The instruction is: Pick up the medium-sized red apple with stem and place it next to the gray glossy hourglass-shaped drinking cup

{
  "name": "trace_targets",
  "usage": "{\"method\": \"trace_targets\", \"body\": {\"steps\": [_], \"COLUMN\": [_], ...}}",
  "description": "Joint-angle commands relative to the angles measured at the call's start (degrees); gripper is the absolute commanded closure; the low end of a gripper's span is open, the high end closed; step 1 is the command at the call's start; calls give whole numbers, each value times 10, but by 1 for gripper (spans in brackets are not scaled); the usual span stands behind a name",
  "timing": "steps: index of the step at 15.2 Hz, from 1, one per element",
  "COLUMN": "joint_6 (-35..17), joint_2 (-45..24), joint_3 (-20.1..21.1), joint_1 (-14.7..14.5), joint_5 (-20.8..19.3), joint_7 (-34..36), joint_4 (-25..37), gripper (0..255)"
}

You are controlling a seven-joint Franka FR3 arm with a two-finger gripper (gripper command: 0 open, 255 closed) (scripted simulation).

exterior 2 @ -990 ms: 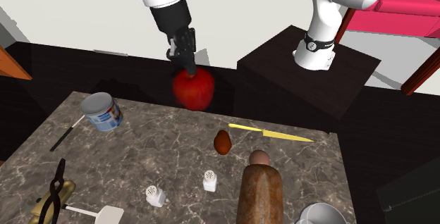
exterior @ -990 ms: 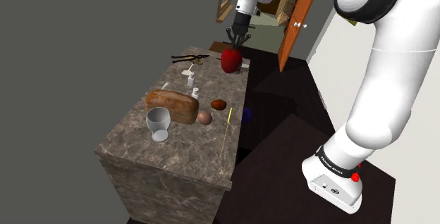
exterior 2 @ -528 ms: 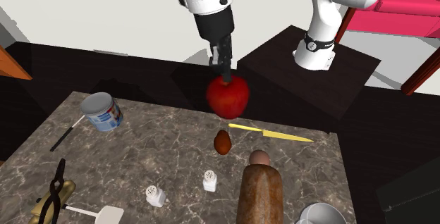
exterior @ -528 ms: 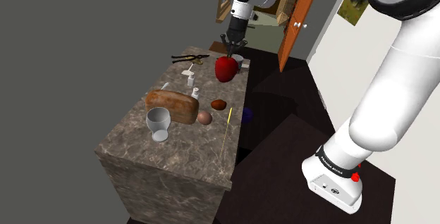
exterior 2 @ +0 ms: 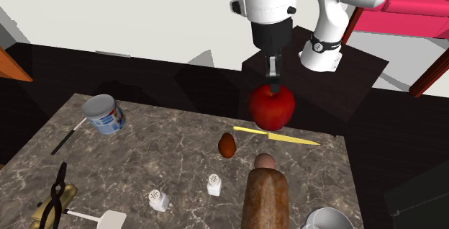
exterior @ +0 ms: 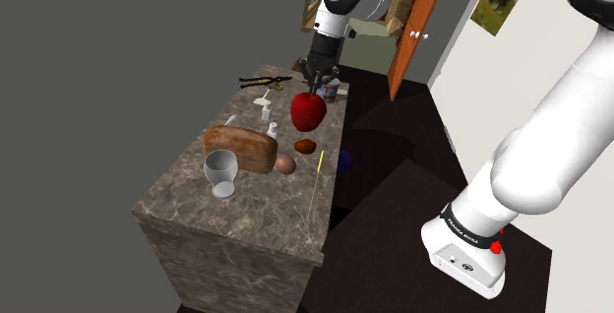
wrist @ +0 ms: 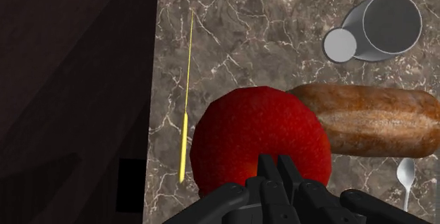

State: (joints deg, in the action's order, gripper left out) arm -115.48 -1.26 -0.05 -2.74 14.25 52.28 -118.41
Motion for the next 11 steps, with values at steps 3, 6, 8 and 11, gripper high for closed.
{"method": "trace_targets", "body": {"steps": [3,6,8,11], "joint_6": [-19,-33,-42,-55], "joint_2": [35,57,69,83], "joint_3": [26,48,63,87], "joint_1": [-26,-46,-60,-80], "joint_5": [6,13,18,25], "joint_7": [47,83,108,145], "joint_4": [-43,-70,-85,-102], "gripper": [255,255,255,255]}}
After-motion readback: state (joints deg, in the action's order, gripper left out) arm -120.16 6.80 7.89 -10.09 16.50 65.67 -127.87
